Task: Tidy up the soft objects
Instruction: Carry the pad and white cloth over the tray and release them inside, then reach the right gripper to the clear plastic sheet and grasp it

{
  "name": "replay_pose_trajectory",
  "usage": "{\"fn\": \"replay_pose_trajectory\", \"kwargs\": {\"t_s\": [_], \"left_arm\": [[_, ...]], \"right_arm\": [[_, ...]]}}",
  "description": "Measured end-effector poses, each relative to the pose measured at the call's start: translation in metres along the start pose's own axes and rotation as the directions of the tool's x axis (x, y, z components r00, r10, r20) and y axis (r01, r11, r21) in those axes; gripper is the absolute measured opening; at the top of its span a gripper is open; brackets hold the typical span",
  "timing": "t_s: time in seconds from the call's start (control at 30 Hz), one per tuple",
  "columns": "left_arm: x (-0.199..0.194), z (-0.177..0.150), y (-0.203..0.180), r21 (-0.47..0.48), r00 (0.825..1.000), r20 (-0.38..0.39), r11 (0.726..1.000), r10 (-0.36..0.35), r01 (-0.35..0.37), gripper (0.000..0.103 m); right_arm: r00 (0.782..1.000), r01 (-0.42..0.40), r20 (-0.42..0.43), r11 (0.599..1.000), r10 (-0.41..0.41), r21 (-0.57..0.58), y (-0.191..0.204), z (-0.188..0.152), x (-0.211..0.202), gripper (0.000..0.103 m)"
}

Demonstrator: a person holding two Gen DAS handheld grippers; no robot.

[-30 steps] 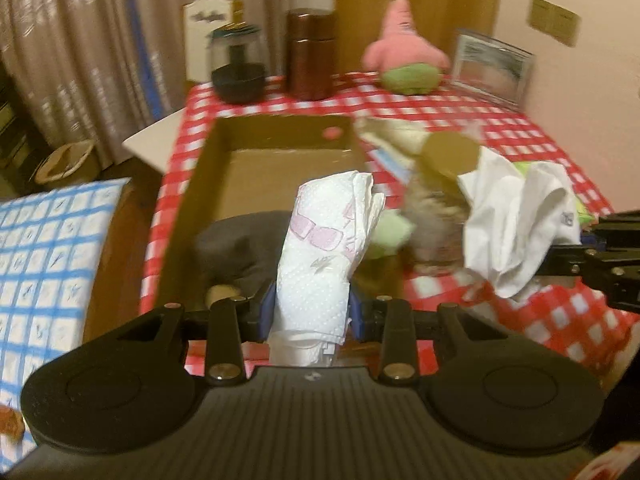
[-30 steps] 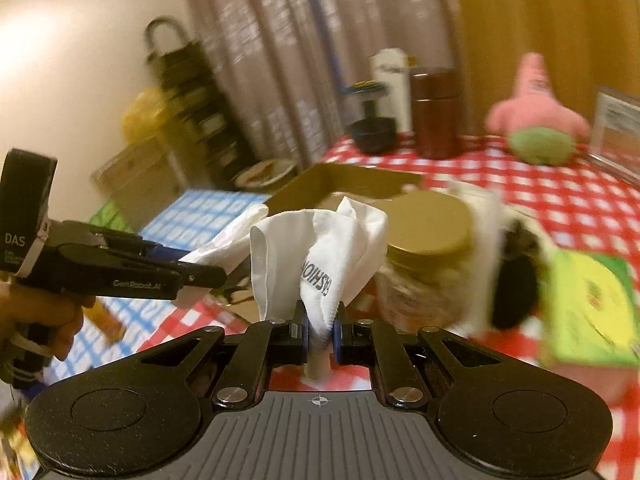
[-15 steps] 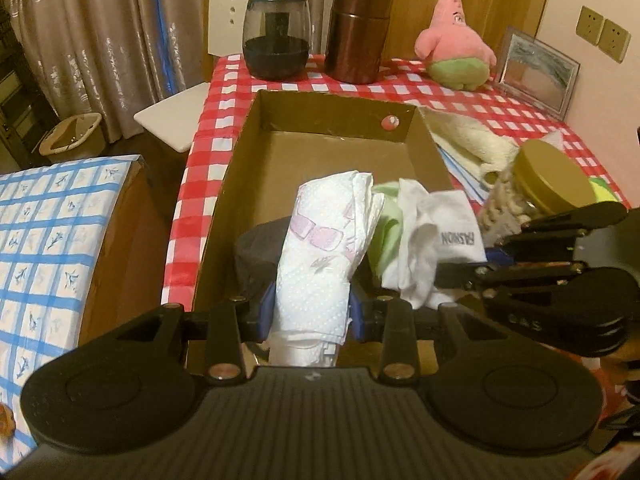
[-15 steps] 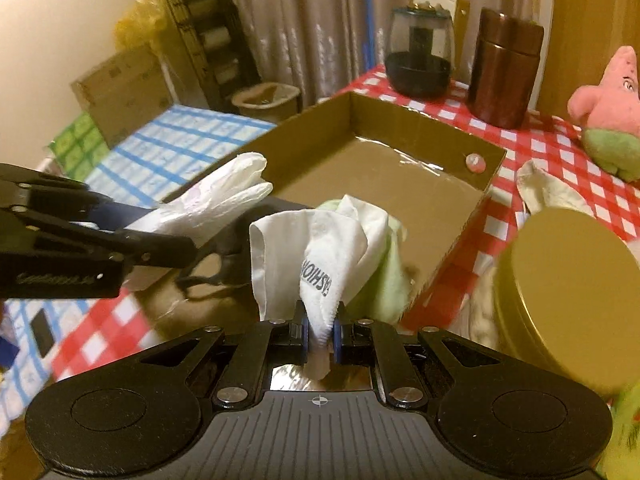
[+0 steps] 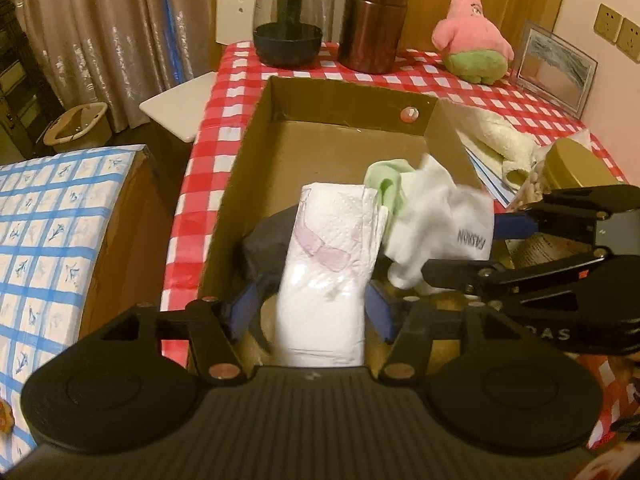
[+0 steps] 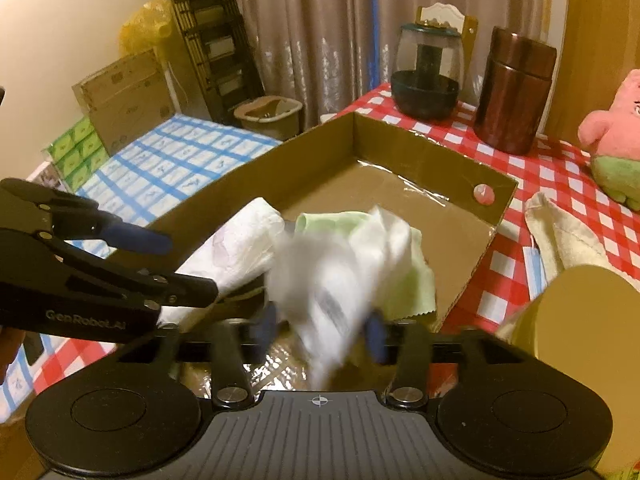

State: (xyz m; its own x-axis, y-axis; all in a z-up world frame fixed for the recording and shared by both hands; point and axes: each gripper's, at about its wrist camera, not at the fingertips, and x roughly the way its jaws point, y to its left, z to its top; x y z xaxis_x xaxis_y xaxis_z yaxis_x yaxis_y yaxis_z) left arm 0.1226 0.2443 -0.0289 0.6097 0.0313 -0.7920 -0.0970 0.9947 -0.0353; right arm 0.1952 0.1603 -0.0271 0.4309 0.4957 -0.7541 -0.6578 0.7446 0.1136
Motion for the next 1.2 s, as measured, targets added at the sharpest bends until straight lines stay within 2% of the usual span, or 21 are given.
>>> {"fn": "replay_pose_trajectory", "kwargs": {"t_s": [0.27, 0.47, 0.6, 0.7, 0.8, 0.97, 1.07, 1.2], "left_arm": [[-0.043, -0.014, 0.000, -0.071, 0.998, 0.058, 0.997, 0.021, -0.017, 0.058], [-0.078, -0.016, -0.028, -0.066, 0.991, 0.134, 0.998, 0.005, 0.004, 0.058], [-0.100, -0.018, -0.058, -0.025, 0.976, 0.216, 0.999, -0.032, 0.039, 0.058], [-0.111, -0.019, -0.083, 0.016, 0.968, 0.244, 0.999, -0.049, 0.047, 0.058], [-0.117, -0.019, -0.103, 0.035, 0.966, 0.250, 0.998, -0.068, 0.061, 0.059], [-0.118, -0.020, -0.135, 0.071, 0.965, 0.245, 0.994, -0.093, 0.078, 0.060], [-0.118, -0.023, -0.153, 0.119, 0.961, 0.253, 0.989, -0.112, 0.084, 0.061], [-0.112, -0.025, -0.172, 0.146, 0.965, 0.228, 0.984, -0.129, 0.097, 0.061]], "right_arm": [[0.998, -0.043, 0.051, 0.999, 0.044, -0.019, 0.008, -0.010, -0.034, 0.052], [0.983, -0.050, 0.173, 0.998, 0.055, -0.036, 0.015, -0.017, -0.097, 0.052], [0.964, 0.005, 0.266, 0.999, 0.006, -0.040, 0.010, -0.033, -0.147, 0.052], [0.948, 0.084, 0.311, 0.996, -0.069, -0.034, -0.003, -0.053, -0.180, 0.052], [0.934, 0.168, 0.319, 0.986, -0.160, 0.002, -0.024, -0.075, -0.204, 0.052], [0.924, 0.228, 0.283, 0.965, -0.256, 0.130, -0.062, -0.105, -0.222, 0.052], [0.924, 0.228, 0.270, 0.957, -0.271, 0.178, -0.077, -0.117, -0.230, 0.052], [0.932, 0.214, 0.253, 0.957, -0.260, 0.196, -0.087, -0.131, -0.237, 0.052]]}}
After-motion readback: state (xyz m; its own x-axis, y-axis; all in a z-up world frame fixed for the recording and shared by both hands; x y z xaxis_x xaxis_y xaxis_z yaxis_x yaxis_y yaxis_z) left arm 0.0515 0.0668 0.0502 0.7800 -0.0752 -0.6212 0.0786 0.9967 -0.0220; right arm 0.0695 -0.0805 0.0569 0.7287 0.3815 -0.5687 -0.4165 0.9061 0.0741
